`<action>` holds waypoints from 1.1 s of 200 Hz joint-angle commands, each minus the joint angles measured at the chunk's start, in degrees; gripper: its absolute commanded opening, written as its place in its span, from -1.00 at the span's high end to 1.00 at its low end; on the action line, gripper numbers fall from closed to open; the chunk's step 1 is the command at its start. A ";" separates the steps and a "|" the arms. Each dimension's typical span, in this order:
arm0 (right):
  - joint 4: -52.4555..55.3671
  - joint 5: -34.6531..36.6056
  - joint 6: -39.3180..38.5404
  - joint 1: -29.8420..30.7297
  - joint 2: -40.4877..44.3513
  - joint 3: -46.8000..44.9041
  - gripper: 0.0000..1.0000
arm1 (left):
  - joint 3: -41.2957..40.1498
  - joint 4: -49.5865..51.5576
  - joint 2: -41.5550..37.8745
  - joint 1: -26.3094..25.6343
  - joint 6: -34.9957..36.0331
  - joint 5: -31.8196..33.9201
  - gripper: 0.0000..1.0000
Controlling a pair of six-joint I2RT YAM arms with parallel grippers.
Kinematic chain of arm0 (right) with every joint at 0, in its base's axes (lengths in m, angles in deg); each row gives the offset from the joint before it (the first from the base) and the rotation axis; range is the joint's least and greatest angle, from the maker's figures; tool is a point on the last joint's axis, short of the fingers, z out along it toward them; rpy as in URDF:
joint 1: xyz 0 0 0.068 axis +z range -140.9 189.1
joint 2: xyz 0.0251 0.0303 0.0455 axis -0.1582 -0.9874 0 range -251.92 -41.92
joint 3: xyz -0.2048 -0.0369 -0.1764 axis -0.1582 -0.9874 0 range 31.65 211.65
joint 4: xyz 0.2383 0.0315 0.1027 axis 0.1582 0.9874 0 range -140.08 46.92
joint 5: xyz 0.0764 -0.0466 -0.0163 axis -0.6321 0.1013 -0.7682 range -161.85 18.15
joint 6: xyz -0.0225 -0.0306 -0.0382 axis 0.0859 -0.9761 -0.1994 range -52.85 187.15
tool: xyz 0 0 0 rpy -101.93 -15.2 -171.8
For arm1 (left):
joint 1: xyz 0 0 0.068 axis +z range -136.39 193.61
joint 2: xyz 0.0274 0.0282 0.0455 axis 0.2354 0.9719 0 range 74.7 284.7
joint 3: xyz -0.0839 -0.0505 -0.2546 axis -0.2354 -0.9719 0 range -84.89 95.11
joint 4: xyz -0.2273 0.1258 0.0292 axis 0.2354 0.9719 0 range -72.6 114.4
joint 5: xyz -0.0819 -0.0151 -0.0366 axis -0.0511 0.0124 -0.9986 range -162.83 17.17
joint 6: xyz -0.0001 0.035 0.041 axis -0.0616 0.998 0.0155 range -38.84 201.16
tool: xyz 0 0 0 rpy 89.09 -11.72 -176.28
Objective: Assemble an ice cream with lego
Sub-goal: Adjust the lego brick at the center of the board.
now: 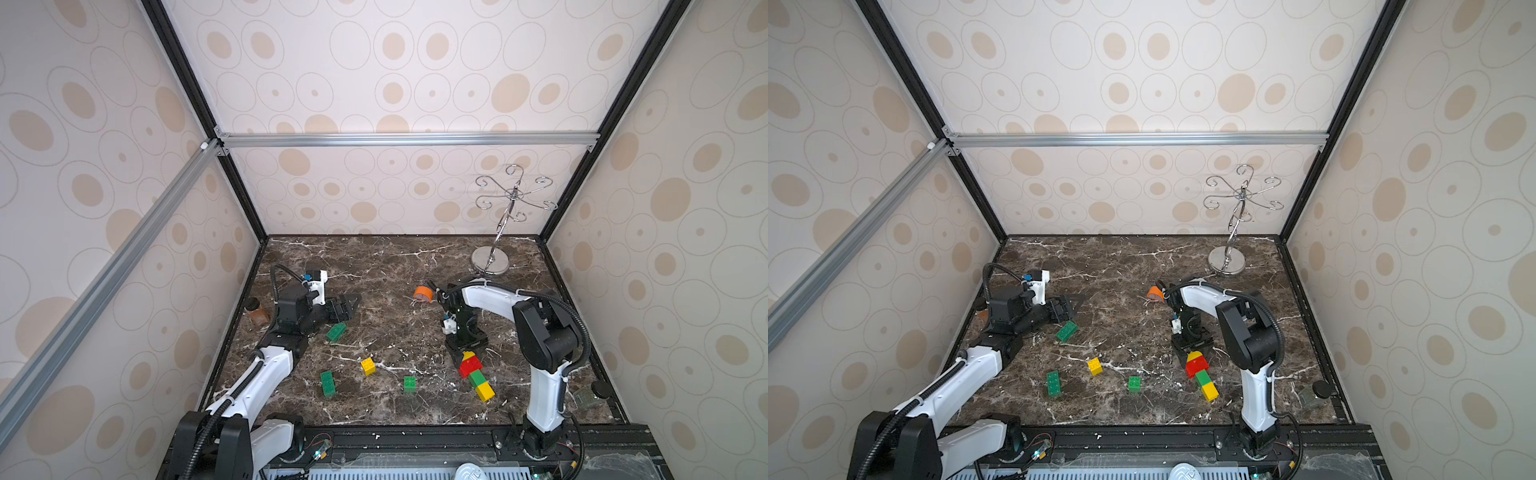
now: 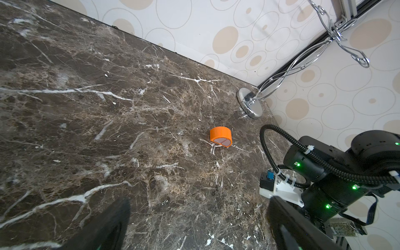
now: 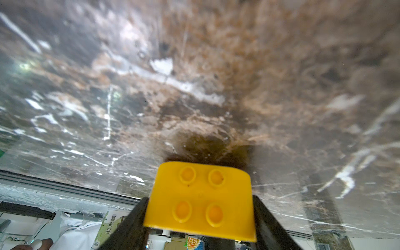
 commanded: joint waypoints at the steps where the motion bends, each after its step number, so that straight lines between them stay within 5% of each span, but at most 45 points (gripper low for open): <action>1: 1.06 0.51 -0.12 0.60 -0.71 -0.83 0.80 | 0.16 -0.69 -0.42 0.35 0.13 -0.50 -1.00; 70: 0.26 0.52 -0.09 0.70 0.30 -1.63 0.16 | 0.21 -0.51 -0.61 0.43 0.22 -0.37 -1.00; 220: -2.35 3.95 0.04 0.98 4.05 -2.86 -0.65 | 0.37 -0.27 -1.10 0.65 0.38 -0.18 -1.00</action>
